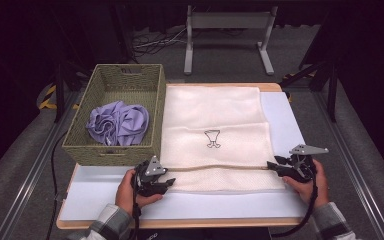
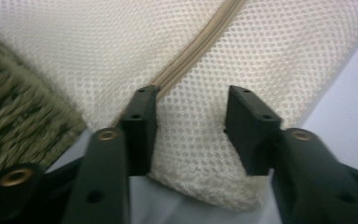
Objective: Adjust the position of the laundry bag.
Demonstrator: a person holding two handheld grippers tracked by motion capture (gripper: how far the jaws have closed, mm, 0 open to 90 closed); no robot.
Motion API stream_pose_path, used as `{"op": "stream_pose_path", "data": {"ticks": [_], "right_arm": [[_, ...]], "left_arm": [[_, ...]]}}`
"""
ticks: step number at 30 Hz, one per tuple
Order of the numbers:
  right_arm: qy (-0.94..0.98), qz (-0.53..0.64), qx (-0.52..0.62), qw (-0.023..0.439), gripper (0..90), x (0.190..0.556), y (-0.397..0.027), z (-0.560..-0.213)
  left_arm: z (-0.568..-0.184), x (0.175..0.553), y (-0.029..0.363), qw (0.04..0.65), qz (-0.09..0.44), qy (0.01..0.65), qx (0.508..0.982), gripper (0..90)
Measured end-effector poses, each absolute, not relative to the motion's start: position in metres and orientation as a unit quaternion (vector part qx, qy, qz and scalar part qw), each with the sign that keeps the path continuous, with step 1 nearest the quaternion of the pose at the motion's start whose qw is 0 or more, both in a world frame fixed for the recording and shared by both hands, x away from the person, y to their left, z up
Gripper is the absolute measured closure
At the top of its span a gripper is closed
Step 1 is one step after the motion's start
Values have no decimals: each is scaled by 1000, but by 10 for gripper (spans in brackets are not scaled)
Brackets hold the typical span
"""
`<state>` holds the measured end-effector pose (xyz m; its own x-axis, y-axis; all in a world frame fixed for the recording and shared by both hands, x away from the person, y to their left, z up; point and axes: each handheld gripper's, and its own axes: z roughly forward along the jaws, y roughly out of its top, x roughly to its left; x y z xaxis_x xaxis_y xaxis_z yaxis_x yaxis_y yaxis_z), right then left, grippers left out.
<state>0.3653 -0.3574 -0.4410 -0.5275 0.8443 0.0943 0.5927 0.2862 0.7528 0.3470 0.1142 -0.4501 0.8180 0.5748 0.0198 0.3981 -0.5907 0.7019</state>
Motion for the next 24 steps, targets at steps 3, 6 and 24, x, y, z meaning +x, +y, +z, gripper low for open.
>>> {"op": "stream_pose_path", "data": {"ticks": [3, 6, 24], "right_arm": [[792, 384, 449, 155, 680, 365, -357, -440], [797, 384, 441, 150, 747, 365, -356, -440], [804, 389, 422, 153, 794, 357, -354, -436]], "left_arm": [[-450, 346, 113, 355, 124, 263, 889, 831], [-449, 347, 114, 354, 117, 261, 890, 899], [-448, 344, 118, 353, 107, 248, 896, 900]]}}
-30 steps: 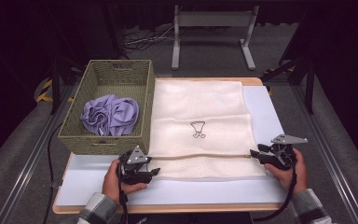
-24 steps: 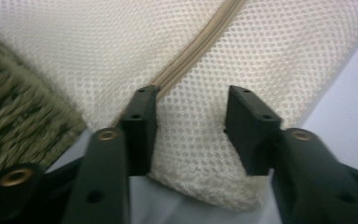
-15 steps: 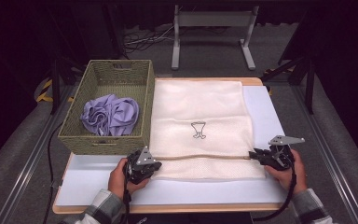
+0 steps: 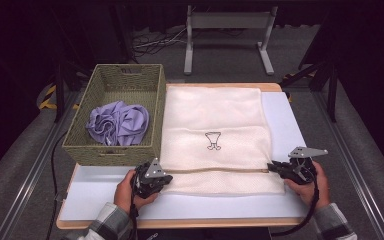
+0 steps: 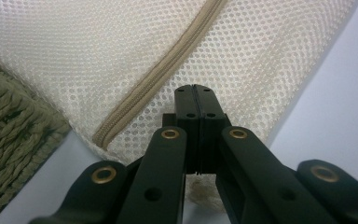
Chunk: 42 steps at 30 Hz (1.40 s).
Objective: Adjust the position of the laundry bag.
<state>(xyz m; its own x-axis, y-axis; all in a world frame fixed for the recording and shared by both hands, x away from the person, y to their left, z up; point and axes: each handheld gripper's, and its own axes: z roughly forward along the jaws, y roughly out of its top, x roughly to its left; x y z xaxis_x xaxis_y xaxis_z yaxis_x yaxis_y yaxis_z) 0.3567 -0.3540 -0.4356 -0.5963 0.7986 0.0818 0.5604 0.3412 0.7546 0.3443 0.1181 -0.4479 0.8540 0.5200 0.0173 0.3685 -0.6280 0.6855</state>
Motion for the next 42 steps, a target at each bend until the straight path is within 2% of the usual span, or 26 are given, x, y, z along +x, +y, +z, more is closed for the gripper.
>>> {"op": "stream_pose_path", "data": {"ticks": [7, 11, 18, 29, 31, 34, 36, 39, 42], "right_arm": [[797, 397, 430, 149, 733, 353, -358, -434], [796, 393, 433, 155, 664, 350, -361, -433], [796, 395, 437, 138, 533, 342, -365, -430], [811, 367, 432, 144, 459, 338, -360, -437], [818, 358, 424, 151, 493, 338, -357, -437], [822, 348, 418, 168, 616, 337, -355, -436], [824, 350, 415, 165, 672, 337, -355, -436], [823, 358, 412, 155, 805, 337, -355, -436], [824, 364, 409, 150, 822, 338, -355, -437]], "left_arm": [[-448, 343, 118, 354, 108, 246, 896, 900], [-448, 342, 118, 353, 109, 245, 896, 900], [-448, 342, 118, 353, 109, 245, 896, 900], [-448, 342, 118, 354, 109, 243, 897, 900], [-448, 342, 118, 354, 108, 243, 897, 900], [-448, 343, 119, 354, 106, 242, 897, 900], [-448, 343, 119, 353, 106, 242, 898, 900], [-448, 343, 119, 356, 104, 241, 897, 900], [-448, 344, 119, 357, 105, 240, 897, 900]]}}
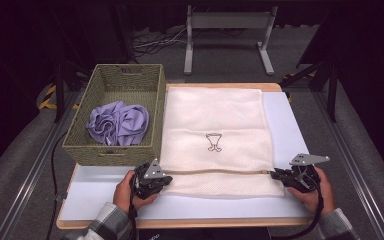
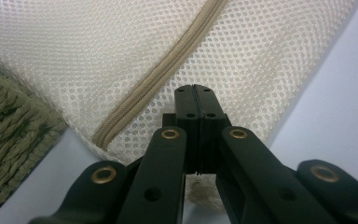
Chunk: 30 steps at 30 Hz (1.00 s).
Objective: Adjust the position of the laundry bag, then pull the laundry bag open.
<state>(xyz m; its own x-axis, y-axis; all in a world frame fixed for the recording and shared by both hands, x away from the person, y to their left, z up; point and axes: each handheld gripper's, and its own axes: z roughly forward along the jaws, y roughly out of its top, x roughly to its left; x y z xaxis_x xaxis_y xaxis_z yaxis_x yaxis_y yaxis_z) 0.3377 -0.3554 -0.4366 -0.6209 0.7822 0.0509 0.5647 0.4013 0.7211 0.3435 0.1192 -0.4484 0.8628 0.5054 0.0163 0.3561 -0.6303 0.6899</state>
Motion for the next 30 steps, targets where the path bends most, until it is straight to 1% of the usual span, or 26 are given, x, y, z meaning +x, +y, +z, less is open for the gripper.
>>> {"op": "stream_pose_path", "data": {"ticks": [1, 4, 8, 12, 19, 30], "right_arm": [[820, 372, 412, 142, 827, 338, -357, -436], [815, 382, 413, 138, 829, 338, -359, -435], [814, 388, 407, 145, 831, 337, -359, -432], [813, 393, 407, 141, 831, 336, -359, -430], [812, 398, 402, 143, 832, 334, -359, -429], [810, 408, 396, 144, 833, 333, -358, -424]], "left_arm": [[-448, 344, 119, 356, 107, 236, 898, 900], [-447, 344, 119, 355, 108, 232, 899, 900], [-446, 344, 119, 359, 112, 227, 898, 897], [-442, 342, 120, 373, 112, 220, 894, 889], [-438, 338, 118, 384, 113, 204, 894, 825], [-431, 336, 109, 394, 109, 185, 894, 799]]}}
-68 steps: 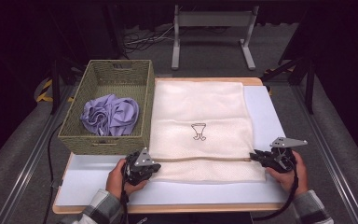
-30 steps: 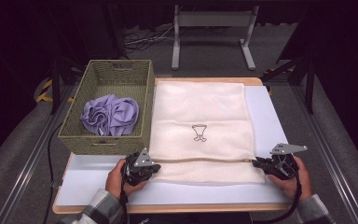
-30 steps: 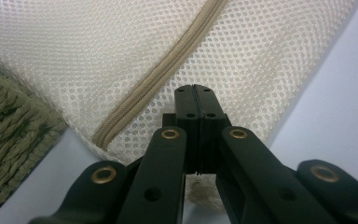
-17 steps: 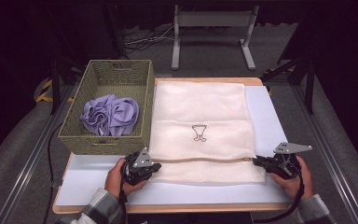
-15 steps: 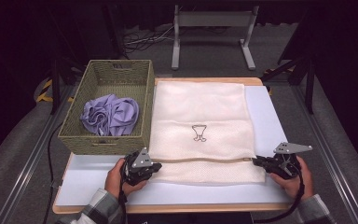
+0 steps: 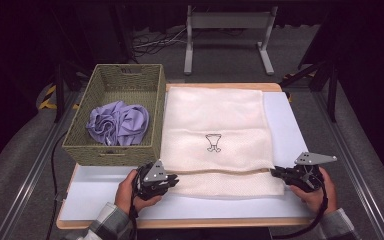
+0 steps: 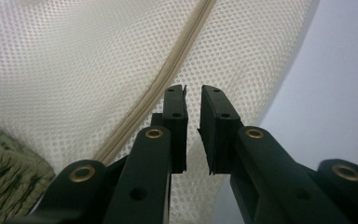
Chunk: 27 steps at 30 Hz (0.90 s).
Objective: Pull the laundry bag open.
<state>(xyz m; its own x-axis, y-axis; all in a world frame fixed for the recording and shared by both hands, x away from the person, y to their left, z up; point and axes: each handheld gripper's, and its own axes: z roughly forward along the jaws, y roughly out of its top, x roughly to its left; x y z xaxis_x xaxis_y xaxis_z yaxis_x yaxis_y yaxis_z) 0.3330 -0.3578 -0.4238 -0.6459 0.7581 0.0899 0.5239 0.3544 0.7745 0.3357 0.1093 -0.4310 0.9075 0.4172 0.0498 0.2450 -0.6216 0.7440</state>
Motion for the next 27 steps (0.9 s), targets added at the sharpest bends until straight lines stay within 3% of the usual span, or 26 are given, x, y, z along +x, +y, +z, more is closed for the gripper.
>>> {"op": "stream_pose_path", "data": {"ticks": [8, 15, 27], "right_arm": [[809, 413, 393, 146, 832, 332, -357, -423], [808, 417, 389, 150, 832, 329, -357, -421], [809, 424, 376, 156, 832, 325, -353, -415]], "left_arm": [[-425, 340, 84, 398, 90, 159, 899, 790], [-422, 344, 45, 393, 72, 125, 908, 873], [-420, 349, -13, 373, 52, 88, 922, 900]]}}
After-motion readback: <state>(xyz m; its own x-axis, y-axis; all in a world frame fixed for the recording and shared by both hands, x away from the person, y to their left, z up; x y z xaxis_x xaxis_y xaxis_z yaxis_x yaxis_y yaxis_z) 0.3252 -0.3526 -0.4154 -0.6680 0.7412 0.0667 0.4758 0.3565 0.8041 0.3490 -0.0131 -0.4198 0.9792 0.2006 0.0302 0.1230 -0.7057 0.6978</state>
